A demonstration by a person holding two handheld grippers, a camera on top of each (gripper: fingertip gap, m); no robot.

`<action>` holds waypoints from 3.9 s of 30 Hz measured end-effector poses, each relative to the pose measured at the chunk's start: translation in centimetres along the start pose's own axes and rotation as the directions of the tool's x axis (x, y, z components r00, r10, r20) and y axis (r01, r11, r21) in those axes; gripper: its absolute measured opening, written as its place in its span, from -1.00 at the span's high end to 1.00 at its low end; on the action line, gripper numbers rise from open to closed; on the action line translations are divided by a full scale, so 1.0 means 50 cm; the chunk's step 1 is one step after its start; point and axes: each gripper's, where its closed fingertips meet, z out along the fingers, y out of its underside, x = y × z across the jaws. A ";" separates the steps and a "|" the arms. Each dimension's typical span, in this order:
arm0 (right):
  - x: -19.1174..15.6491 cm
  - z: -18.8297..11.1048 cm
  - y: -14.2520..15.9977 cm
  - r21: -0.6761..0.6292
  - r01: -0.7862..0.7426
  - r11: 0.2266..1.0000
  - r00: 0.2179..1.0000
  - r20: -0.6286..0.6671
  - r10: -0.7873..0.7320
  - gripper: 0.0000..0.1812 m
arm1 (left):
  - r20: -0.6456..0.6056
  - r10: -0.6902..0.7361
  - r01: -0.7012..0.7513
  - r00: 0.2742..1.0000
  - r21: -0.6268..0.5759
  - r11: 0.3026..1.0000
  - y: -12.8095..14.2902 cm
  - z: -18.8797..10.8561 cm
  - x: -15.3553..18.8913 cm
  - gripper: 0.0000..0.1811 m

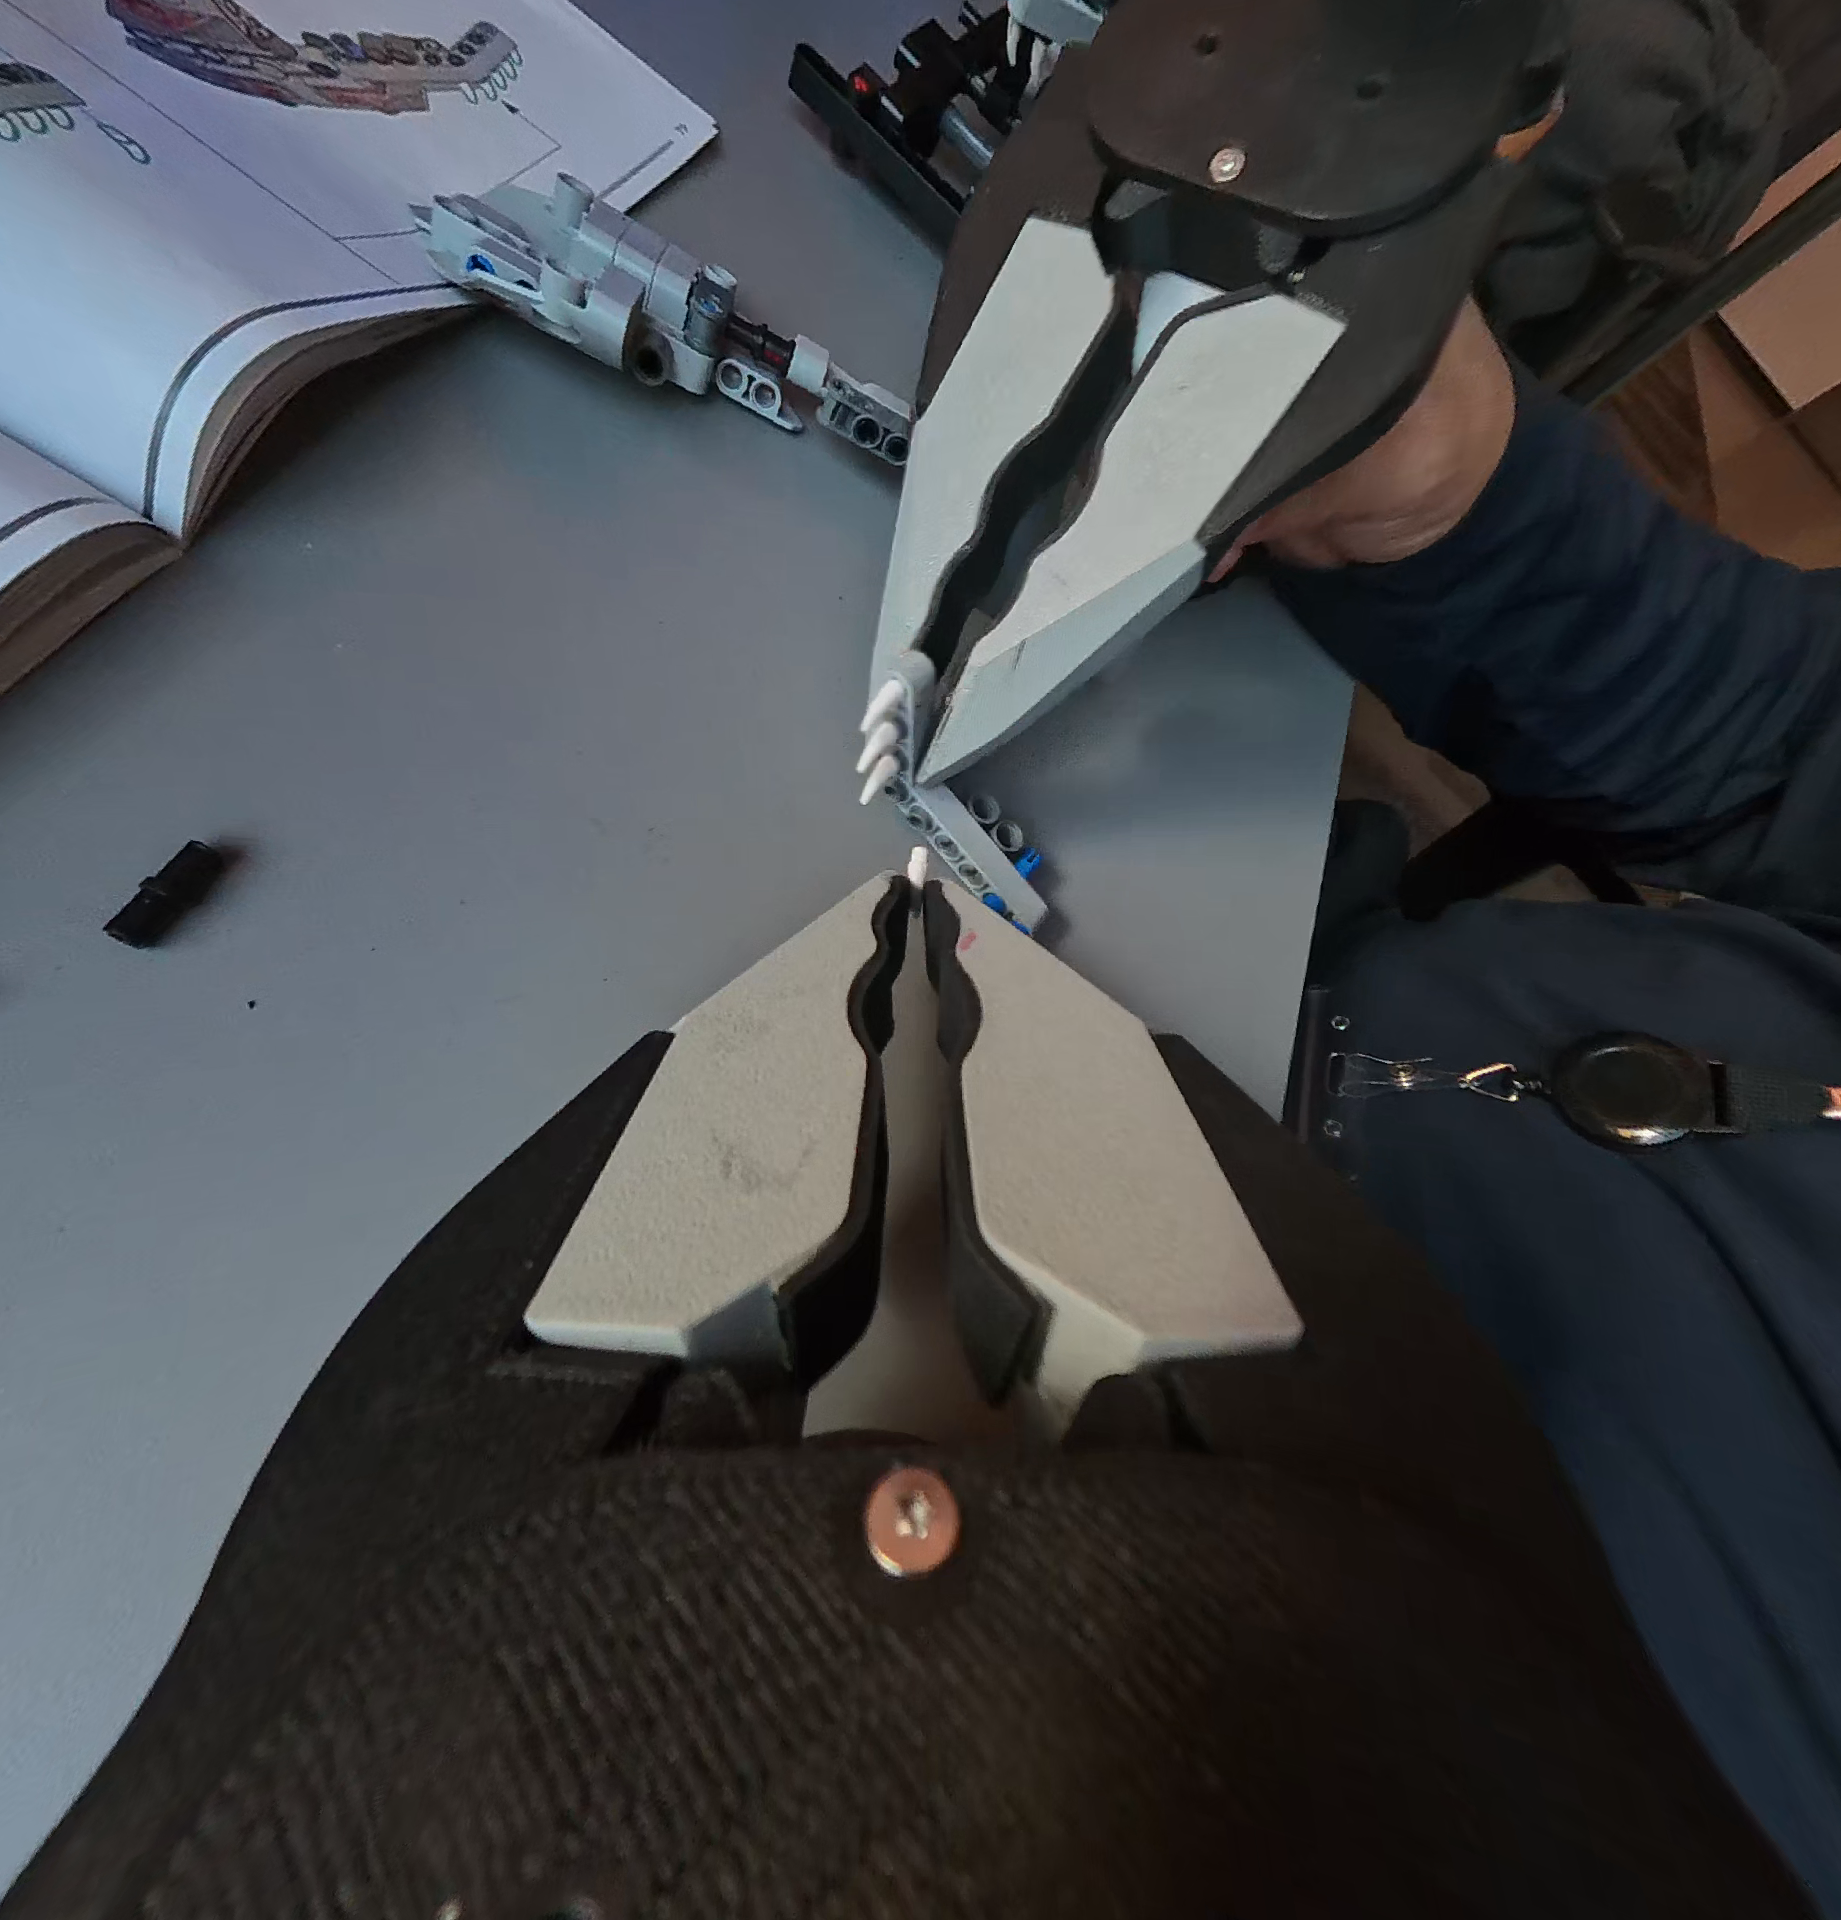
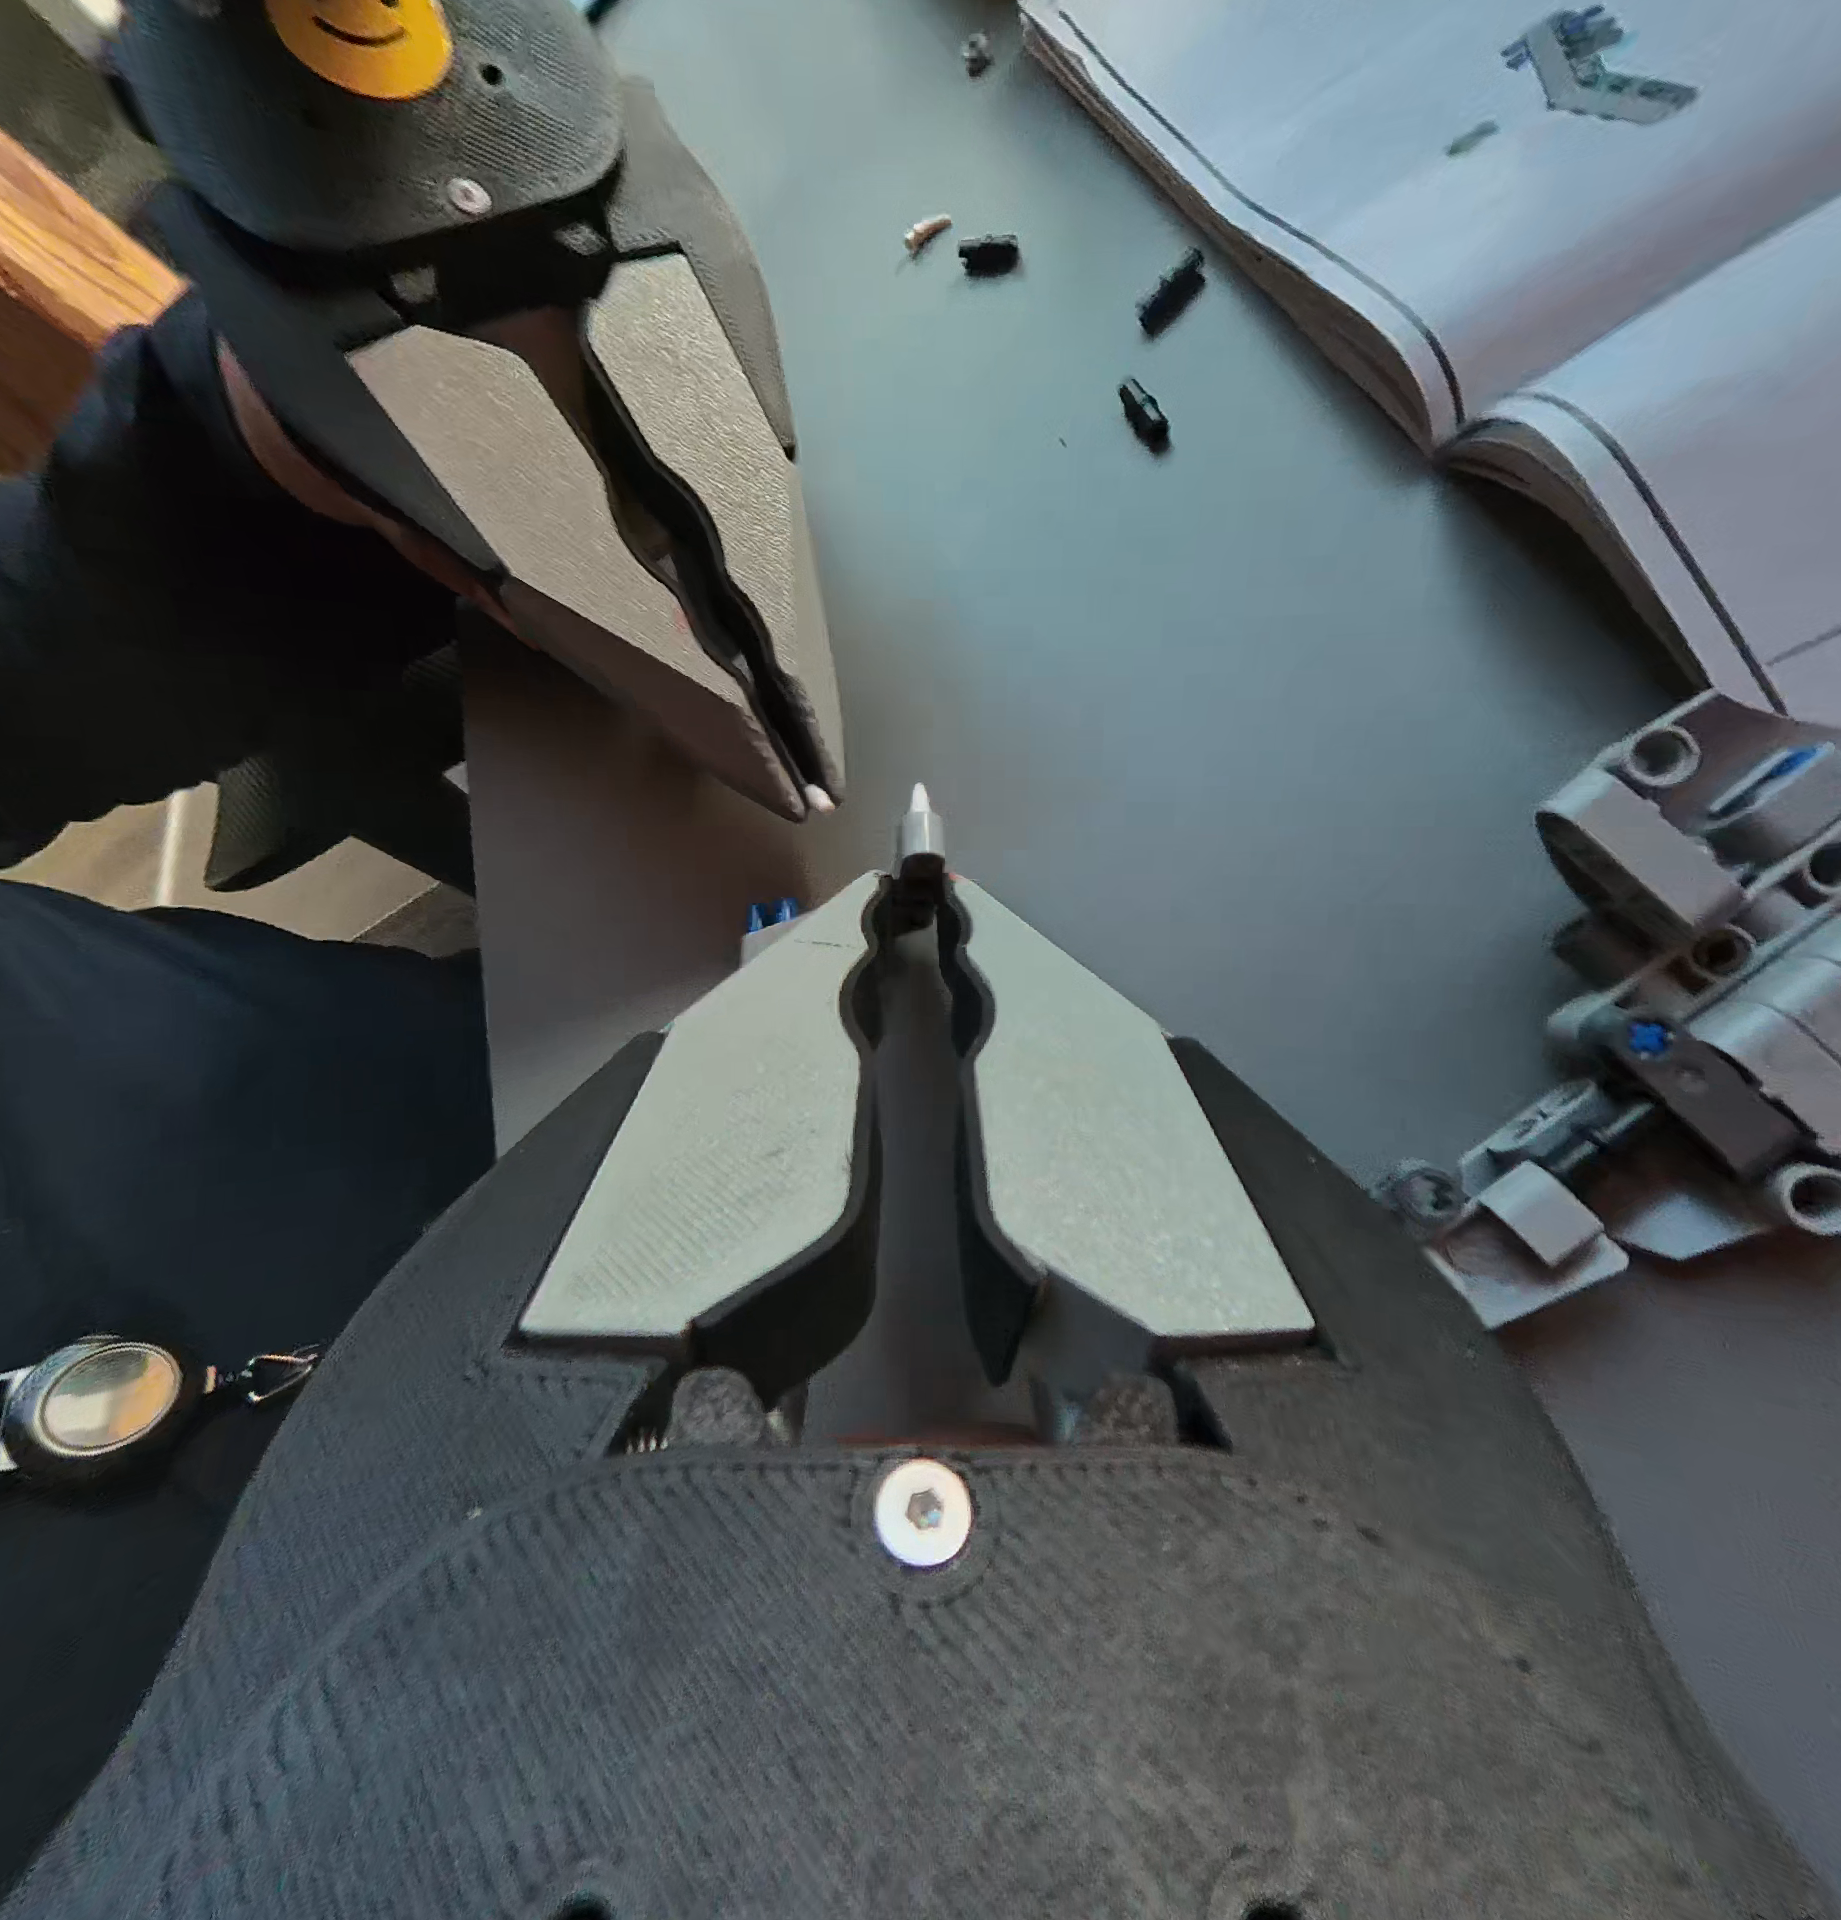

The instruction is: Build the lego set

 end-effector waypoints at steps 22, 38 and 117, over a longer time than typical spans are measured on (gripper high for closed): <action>-0.051 -0.006 -0.015 0.003 0.160 0.987 0.952 0.264 -0.155 0.95 | -0.117 -0.003 0.003 0.993 0.006 1.000 -0.007 0.004 0.027 1.00; -0.060 -0.006 -0.008 -0.015 0.191 0.981 0.939 0.295 -0.178 0.94 | -0.139 0.018 -0.022 0.990 -0.032 0.999 0.003 0.010 0.036 1.00; -0.074 -0.083 -0.024 0.129 0.364 0.923 0.903 0.195 -0.383 0.93 | -0.115 0.020 -0.014 0.993 0.058 0.998 -0.004 -0.012 0.046 1.00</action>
